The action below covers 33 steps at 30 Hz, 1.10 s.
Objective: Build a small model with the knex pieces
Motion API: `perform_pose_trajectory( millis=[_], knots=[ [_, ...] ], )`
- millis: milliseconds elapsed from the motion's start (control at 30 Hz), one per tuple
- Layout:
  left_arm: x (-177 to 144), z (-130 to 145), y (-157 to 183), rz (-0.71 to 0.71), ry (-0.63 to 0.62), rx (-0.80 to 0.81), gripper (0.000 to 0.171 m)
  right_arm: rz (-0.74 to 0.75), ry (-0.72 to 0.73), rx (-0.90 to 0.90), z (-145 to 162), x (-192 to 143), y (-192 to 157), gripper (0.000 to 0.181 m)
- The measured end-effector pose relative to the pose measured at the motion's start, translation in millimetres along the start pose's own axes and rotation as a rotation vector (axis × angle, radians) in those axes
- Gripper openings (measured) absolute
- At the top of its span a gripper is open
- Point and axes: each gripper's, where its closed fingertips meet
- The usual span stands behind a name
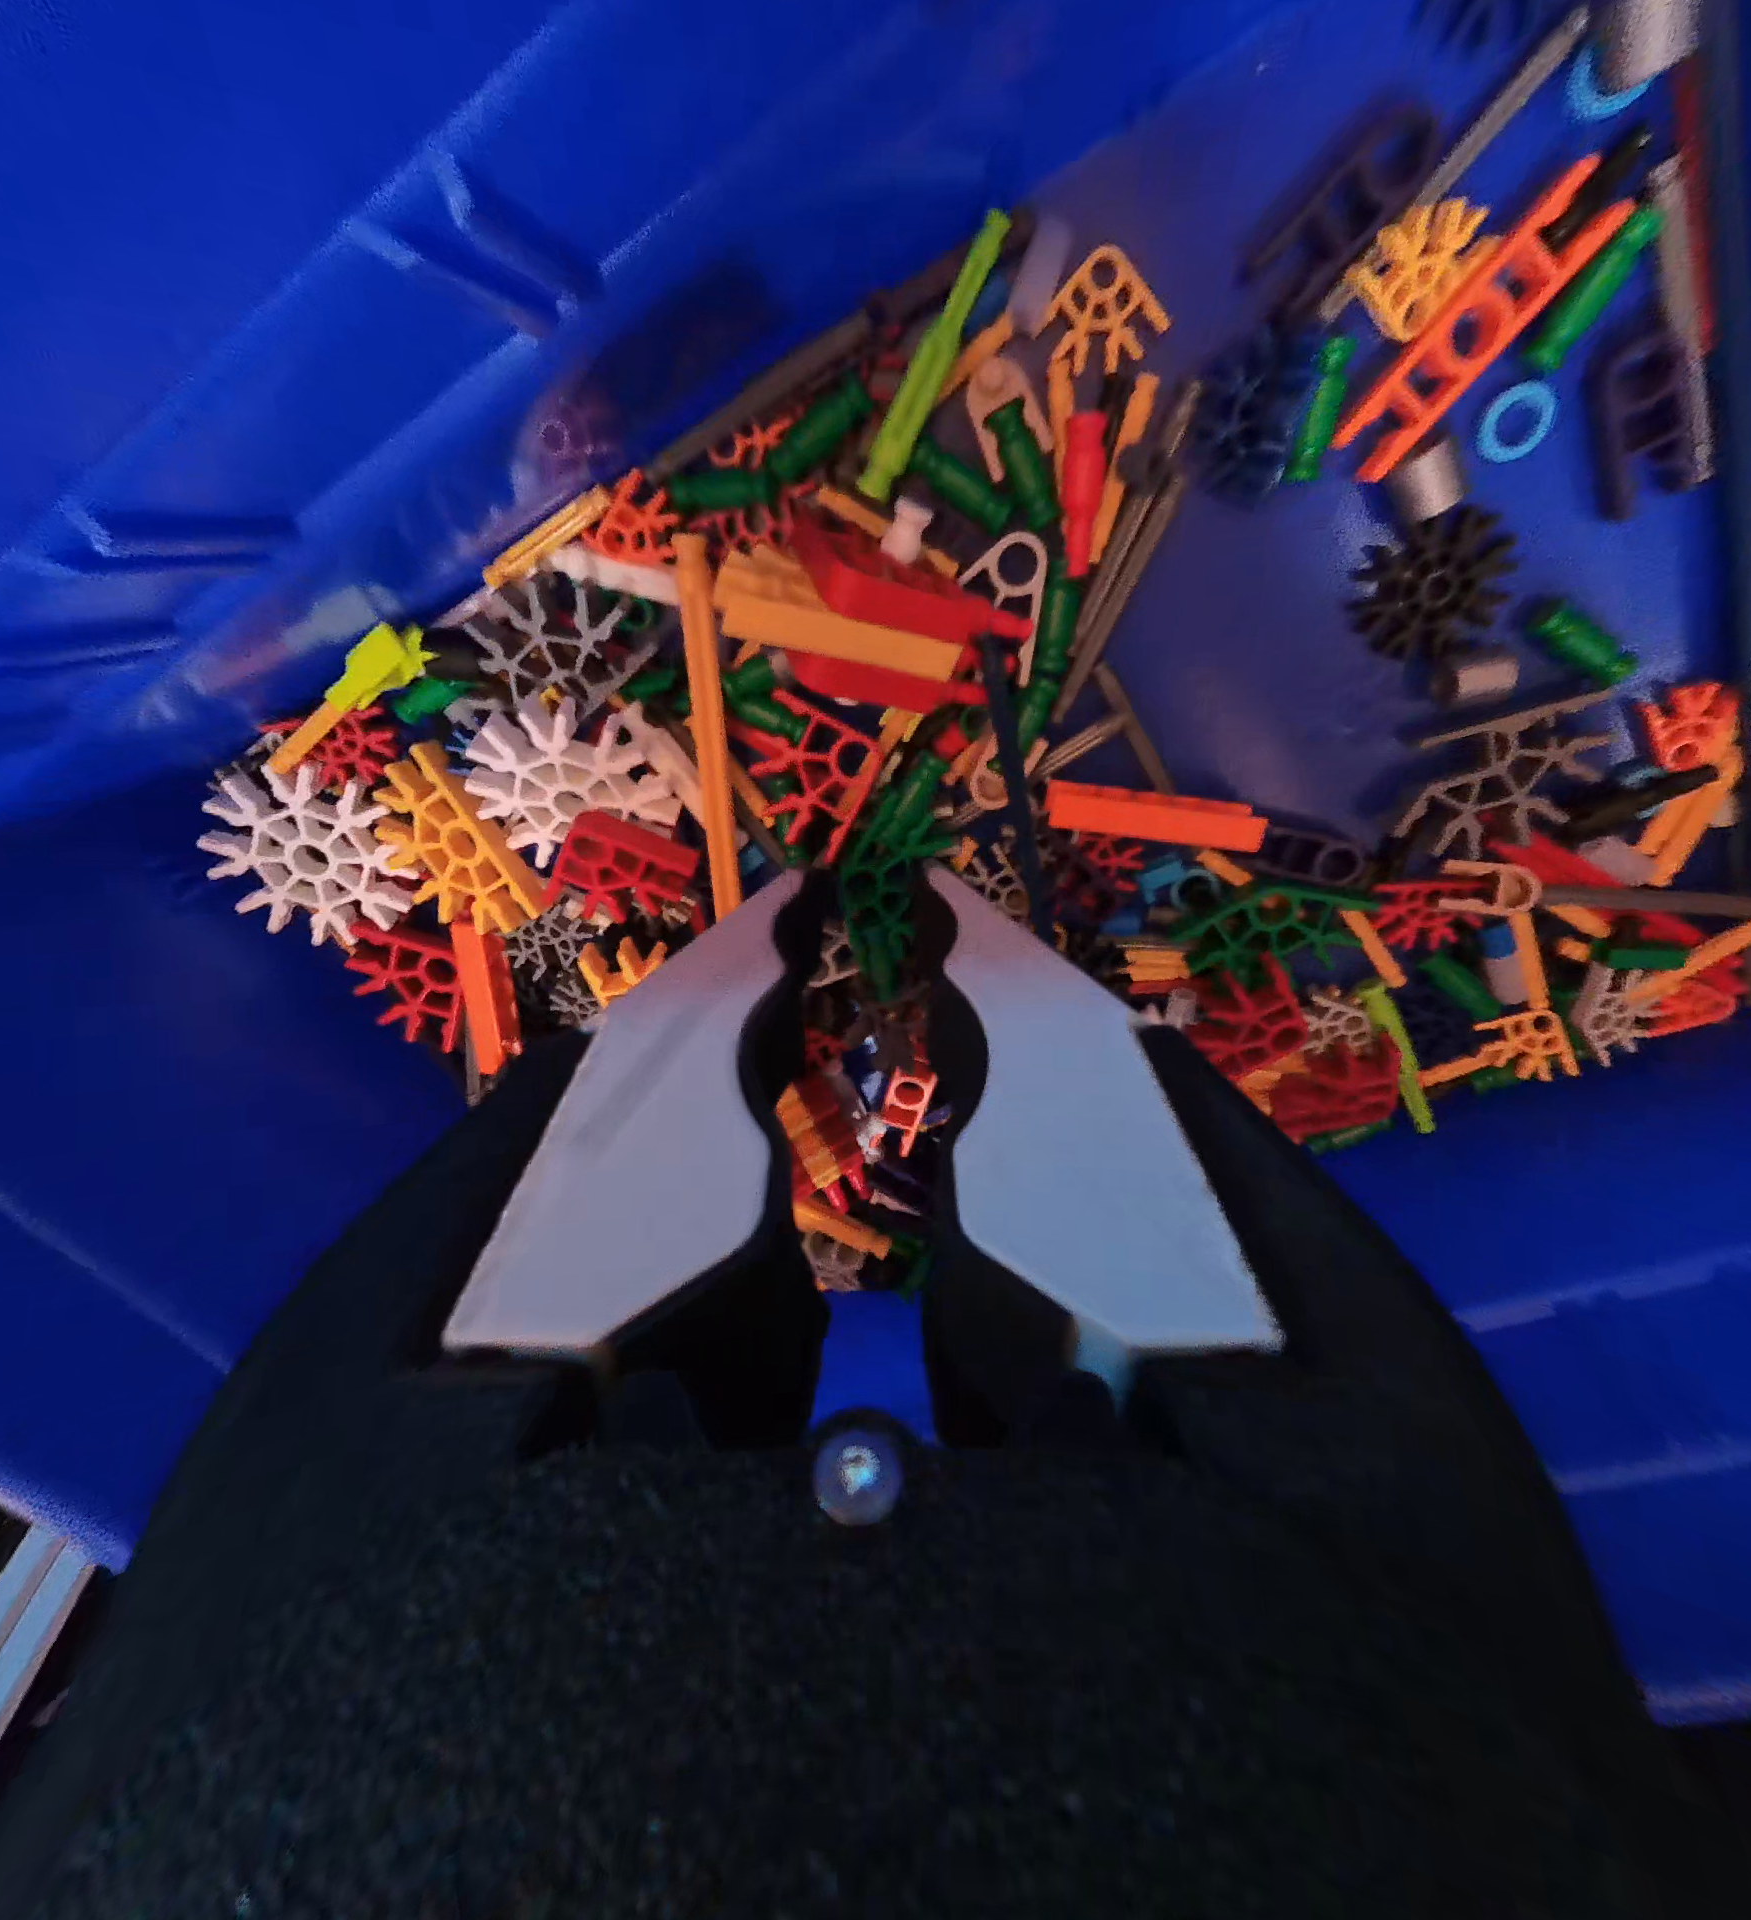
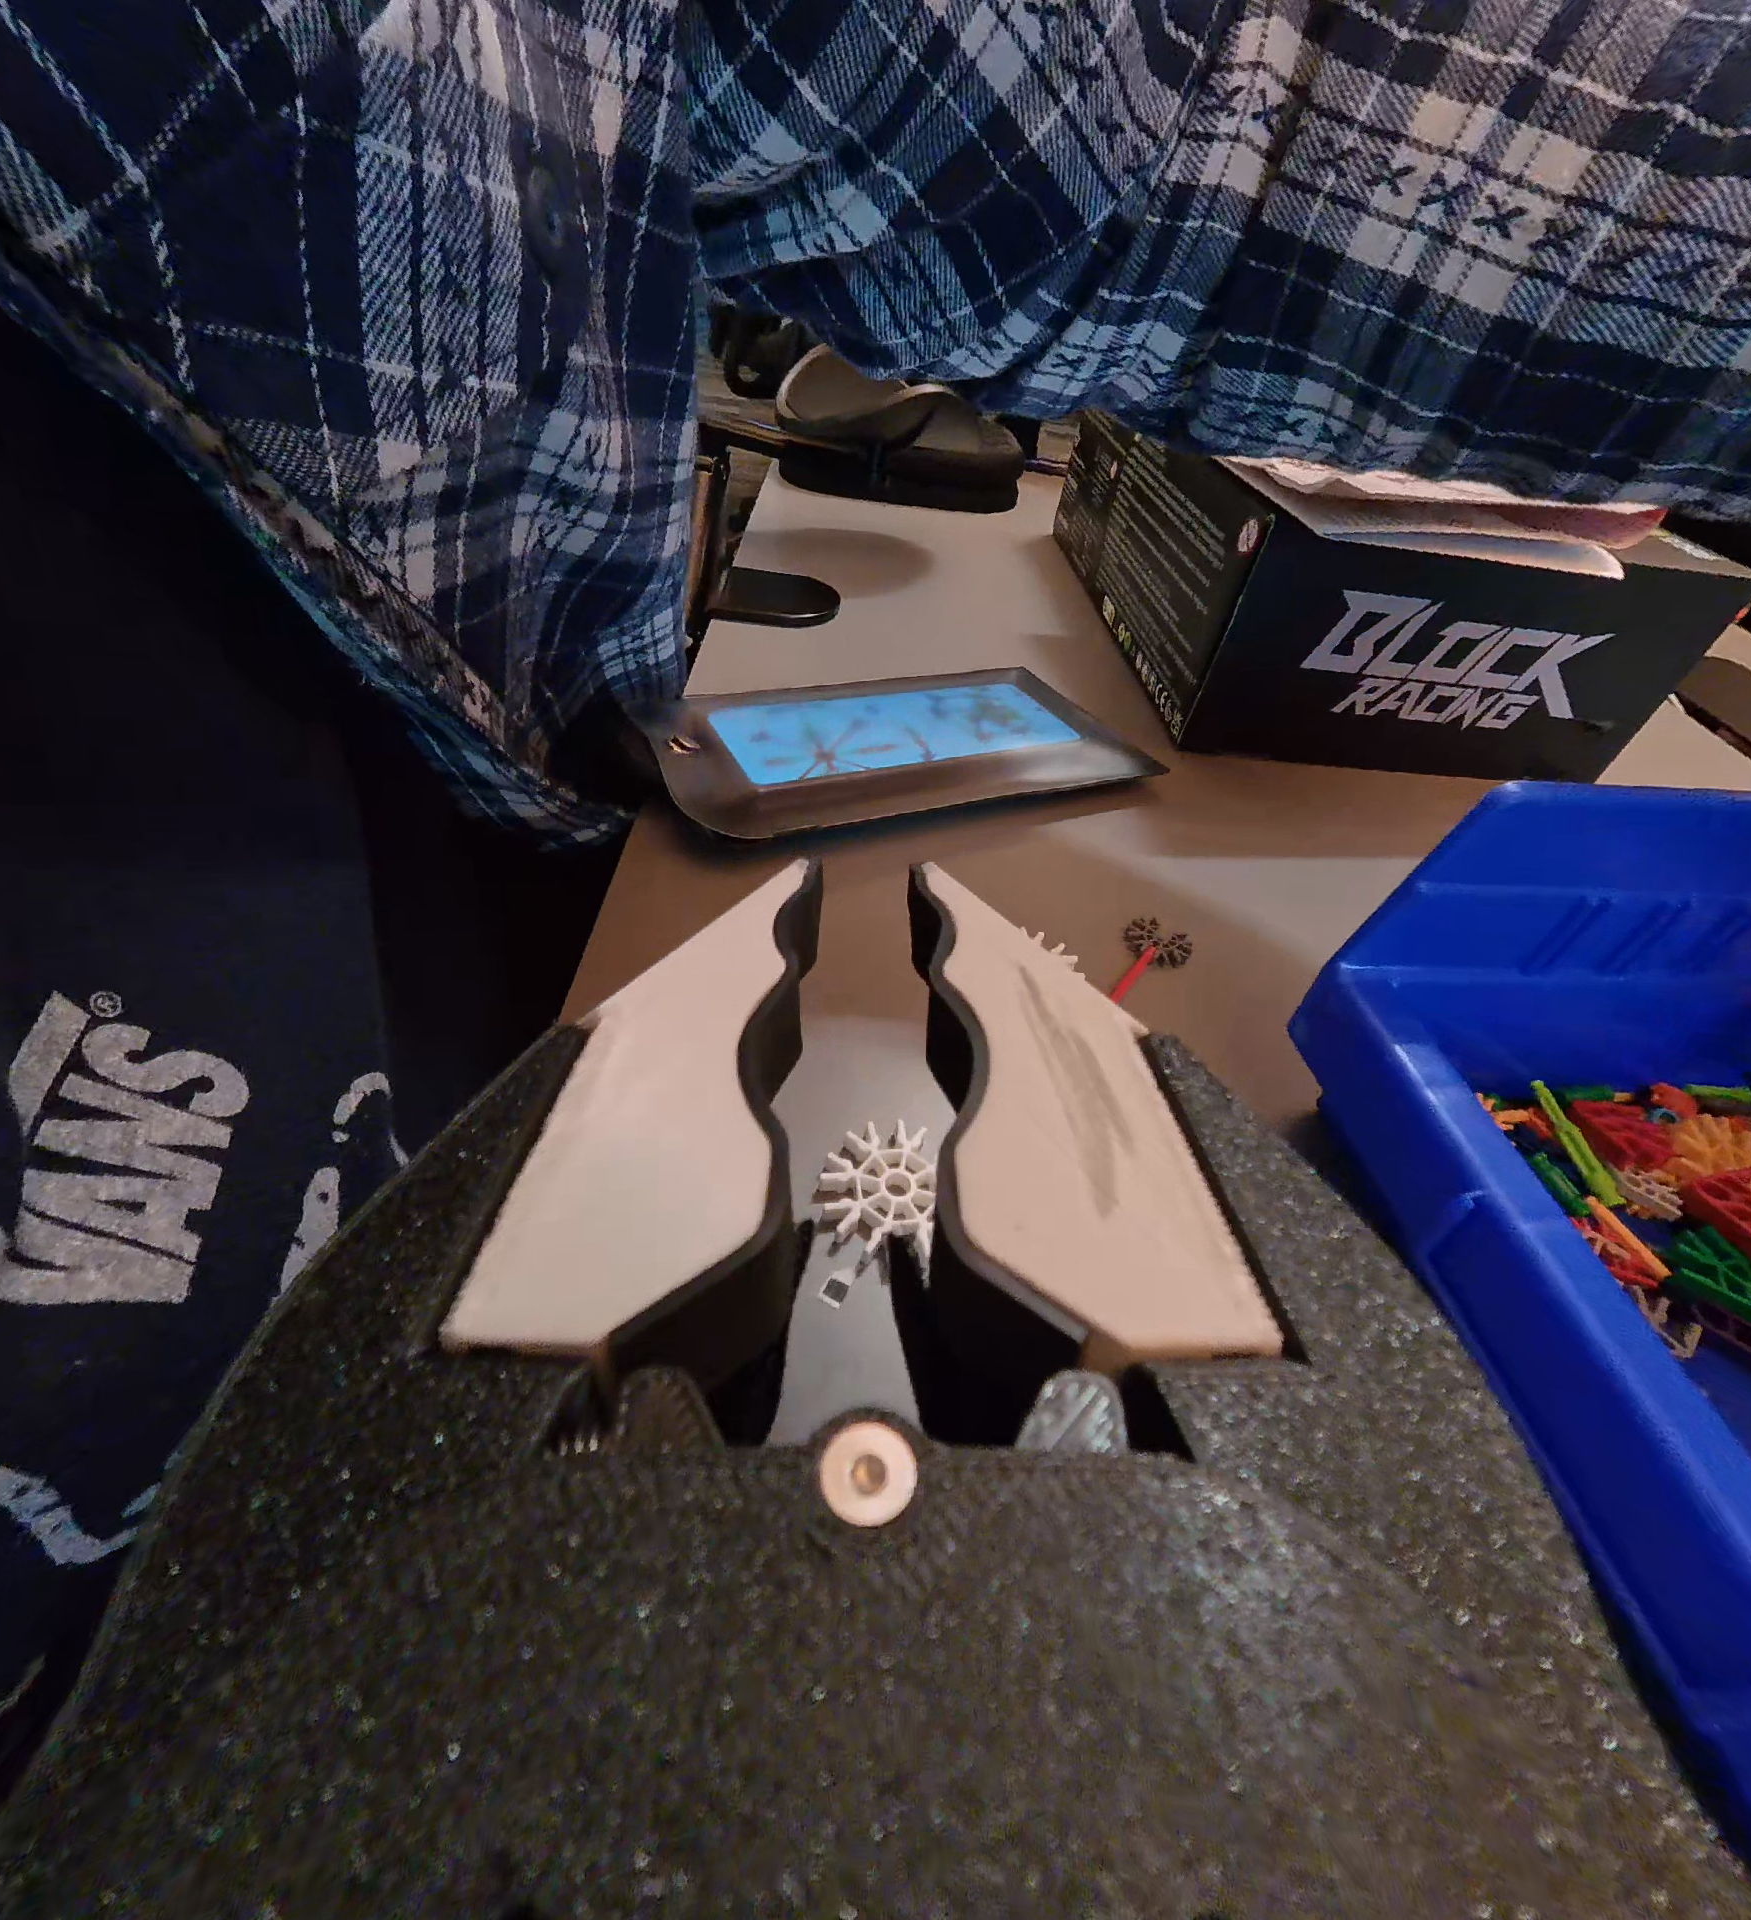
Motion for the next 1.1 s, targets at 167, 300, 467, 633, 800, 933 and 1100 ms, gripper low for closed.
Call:
perform_pose_trajectory(
  millis=[167, 300, 467, 633, 800, 933, 1100],
  knots=[
    [0, 0, 1, 0.023, -0.002, 0.016, 0.012, 0.0, 0.004, 0.005, -1, 0, 0, 0.016],
    [-8, 3, -9, -0.004, -0.012, 0.015, 0.0, -0.002, 0.006, 0.01, -1, -1, 1, 0.016],
    [-20, 22, -23, -0.032, -0.064, -0.03, 0.0, -0.009, 0.01, 0.012, -2, -1, 0, 0.015],
    [-12, -7, -40, -0.096, 0.058, -0.035, 0.025, -0.016, 0.007, 0.007, -2, 0, -2, 0.015],
    [4, -36, -43, -0.082, 0.157, -0.019, 0.038, -0.013, 0.01, 0.009, -2, 0, -1, 0.015],
    [8, -39, -28, 0.016, 0.161, -0.008, 0.028, -0.019, 0.015, 0.008, -3, 0, -2, 0.015],
    [4, -6, -4, 0.156, -0.008, -0.039, 0.023, -0.026, 0.013, 0.001, -3, 1, -4, 0.015]
  ],
)
Point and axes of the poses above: each gripper's, where its closed fingertips meet, x out along the fingers, z out of its underside, y = z × x across the jaws
